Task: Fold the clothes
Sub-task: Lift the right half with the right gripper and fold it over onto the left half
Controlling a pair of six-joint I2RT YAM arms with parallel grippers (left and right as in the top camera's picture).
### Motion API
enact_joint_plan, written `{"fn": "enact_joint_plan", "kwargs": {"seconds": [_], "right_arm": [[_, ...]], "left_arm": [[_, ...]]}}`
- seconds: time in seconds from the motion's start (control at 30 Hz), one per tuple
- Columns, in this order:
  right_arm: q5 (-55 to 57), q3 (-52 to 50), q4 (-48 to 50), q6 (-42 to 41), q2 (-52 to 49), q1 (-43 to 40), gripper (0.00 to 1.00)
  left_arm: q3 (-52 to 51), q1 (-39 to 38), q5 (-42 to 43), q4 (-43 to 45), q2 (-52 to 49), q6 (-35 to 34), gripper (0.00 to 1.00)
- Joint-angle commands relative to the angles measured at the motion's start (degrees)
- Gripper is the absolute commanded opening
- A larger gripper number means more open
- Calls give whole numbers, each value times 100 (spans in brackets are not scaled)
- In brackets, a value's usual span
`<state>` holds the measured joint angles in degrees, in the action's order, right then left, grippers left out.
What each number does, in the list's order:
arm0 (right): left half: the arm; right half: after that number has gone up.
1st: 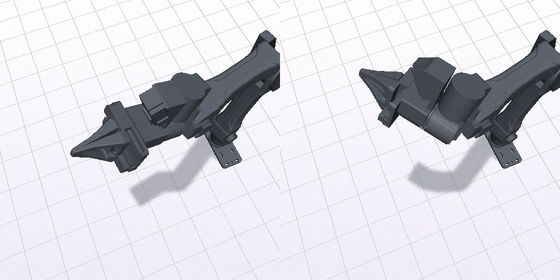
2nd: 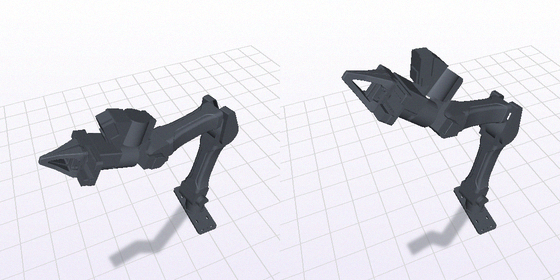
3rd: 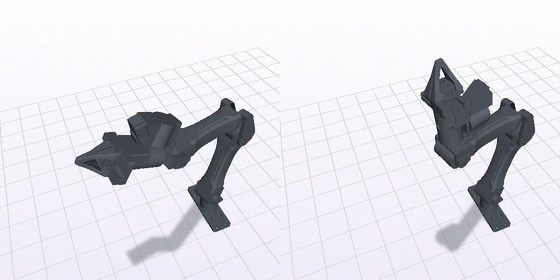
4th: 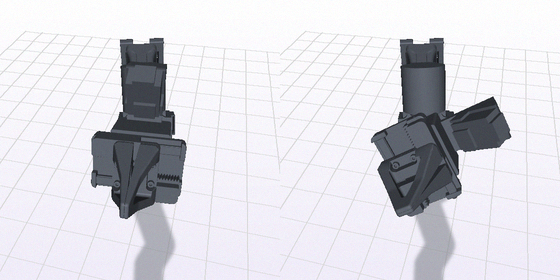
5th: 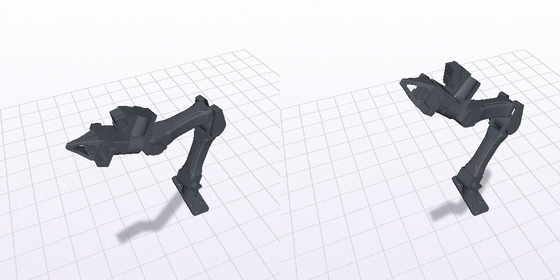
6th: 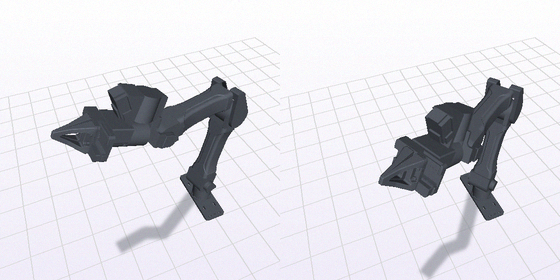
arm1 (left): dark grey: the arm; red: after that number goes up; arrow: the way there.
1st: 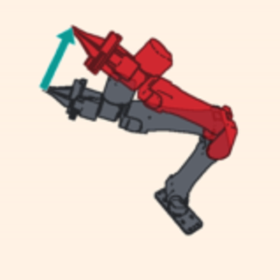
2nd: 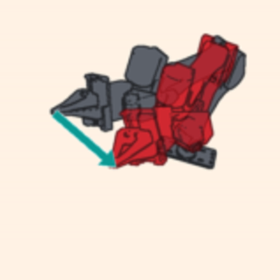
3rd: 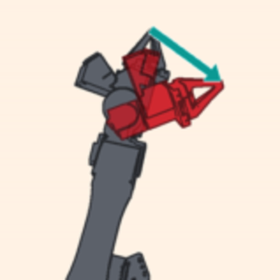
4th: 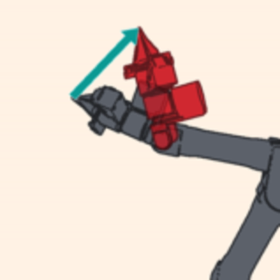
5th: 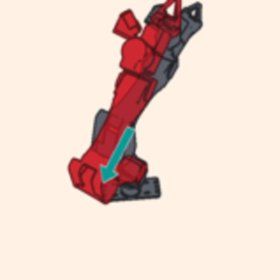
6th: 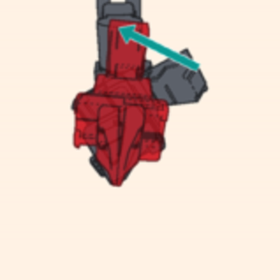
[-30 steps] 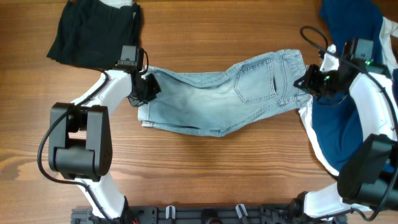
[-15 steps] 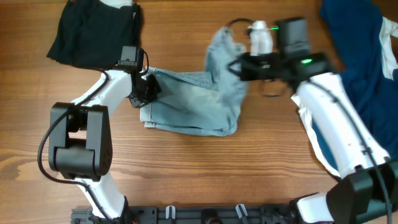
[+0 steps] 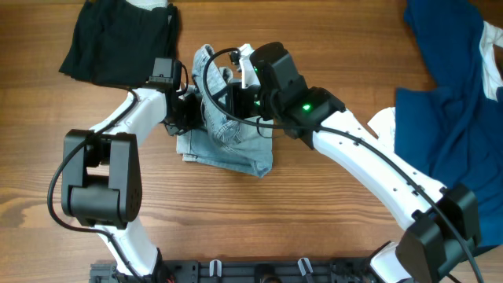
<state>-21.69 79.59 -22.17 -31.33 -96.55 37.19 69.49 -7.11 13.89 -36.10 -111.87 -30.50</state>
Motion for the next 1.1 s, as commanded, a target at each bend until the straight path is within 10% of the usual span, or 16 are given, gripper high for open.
{"fn": "enact_joint_plan", "kwargs": {"seconds": [0.0,0.27,0.63,0.8,1.07], "right_arm": [[422,146,142,-284,4,-13,4],[857,146,160,-343,-48,-13,4],[588,146,249,-562,-621,-11,5],[531,146,247,-619,-658,-9,69],[214,149,319,-592,-463,-278,84]], "left_arm": [[-103,0,-20,-251,-118,35,15],[37,0,-474,-822,898,151,21],[37,149,-702,-986,2358,-35,80],[37,758,-778,-981,2796,-175,86],[37,1613,-774,-1099,3016,-118,89]]}}
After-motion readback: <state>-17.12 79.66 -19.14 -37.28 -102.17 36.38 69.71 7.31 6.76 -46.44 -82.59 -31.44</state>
